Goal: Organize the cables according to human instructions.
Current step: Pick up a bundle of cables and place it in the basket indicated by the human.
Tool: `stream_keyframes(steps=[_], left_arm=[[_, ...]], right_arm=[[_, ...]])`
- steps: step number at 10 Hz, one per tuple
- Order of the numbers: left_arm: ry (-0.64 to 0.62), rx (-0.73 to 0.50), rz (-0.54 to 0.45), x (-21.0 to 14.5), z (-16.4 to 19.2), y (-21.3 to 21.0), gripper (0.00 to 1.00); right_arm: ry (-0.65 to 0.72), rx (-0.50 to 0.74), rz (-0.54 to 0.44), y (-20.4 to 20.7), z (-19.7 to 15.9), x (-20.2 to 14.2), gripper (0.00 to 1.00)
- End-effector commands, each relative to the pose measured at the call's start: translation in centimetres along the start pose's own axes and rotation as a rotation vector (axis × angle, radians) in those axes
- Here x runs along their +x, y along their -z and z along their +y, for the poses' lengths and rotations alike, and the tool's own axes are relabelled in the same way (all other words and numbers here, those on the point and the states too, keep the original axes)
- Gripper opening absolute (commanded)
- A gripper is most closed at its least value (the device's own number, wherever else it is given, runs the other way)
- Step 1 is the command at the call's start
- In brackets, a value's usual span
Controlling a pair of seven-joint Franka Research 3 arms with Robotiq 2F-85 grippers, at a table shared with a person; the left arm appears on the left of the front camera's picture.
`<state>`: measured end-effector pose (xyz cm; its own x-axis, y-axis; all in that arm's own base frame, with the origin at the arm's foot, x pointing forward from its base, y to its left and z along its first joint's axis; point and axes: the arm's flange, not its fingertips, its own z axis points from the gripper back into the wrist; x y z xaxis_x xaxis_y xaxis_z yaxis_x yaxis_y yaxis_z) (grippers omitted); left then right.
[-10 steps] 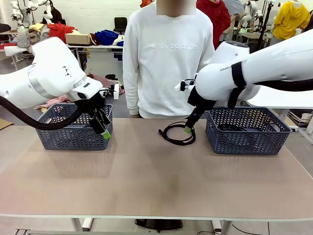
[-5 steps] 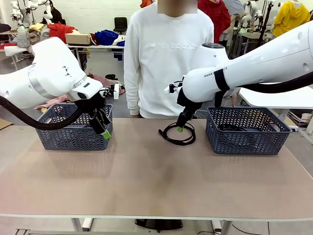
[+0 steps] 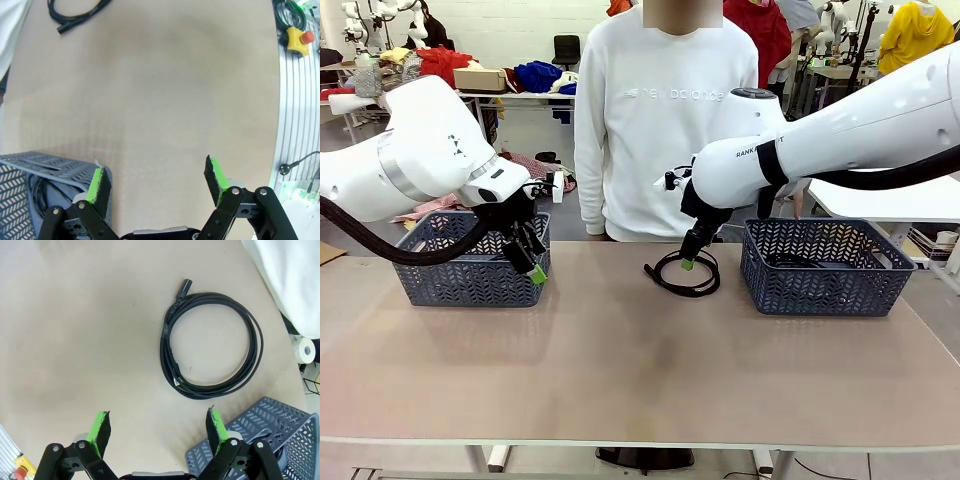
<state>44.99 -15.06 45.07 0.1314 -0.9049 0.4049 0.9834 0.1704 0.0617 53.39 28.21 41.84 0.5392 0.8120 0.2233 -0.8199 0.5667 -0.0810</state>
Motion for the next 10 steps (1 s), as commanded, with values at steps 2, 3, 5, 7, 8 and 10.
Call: stream_keyframes(steps=[2, 3, 5, 7, 8, 10], left_arm=[[0.002, -0.007, 0.001, -0.1, 0.2, -0.2, 0.98], [0.002, -0.007, 0.001, -0.1, 0.2, -0.2, 0.98], [0.002, -0.007, 0.001, -0.1, 0.2, -0.2, 0.98], [0.002, -0.007, 0.001, -0.1, 0.2, -0.2, 0.98], [0.002, -0.007, 0.001, -0.1, 0.2, -0.2, 0.98], [0.002, -0.007, 0.001, -0.1, 0.2, -0.2, 0.98]], right_arm=[[0.026, -0.011, 0.015, 0.8, -0.3, 0.5, 1.0], [0.056, -0.019, 0.026, 1.8, -0.7, 1.2, 1.0], [0.033, 0.002, 0.057, 3.8, -0.5, 2.5, 1.0], [0.012, 0.008, 0.082, 5.8, -0.2, 3.5, 1.0], [0.006, 0.013, 0.092, 6.5, -0.1, 3.9, 1.0], [0.003, 0.016, 0.118, 7.8, -0.1, 4.7, 1.0]])
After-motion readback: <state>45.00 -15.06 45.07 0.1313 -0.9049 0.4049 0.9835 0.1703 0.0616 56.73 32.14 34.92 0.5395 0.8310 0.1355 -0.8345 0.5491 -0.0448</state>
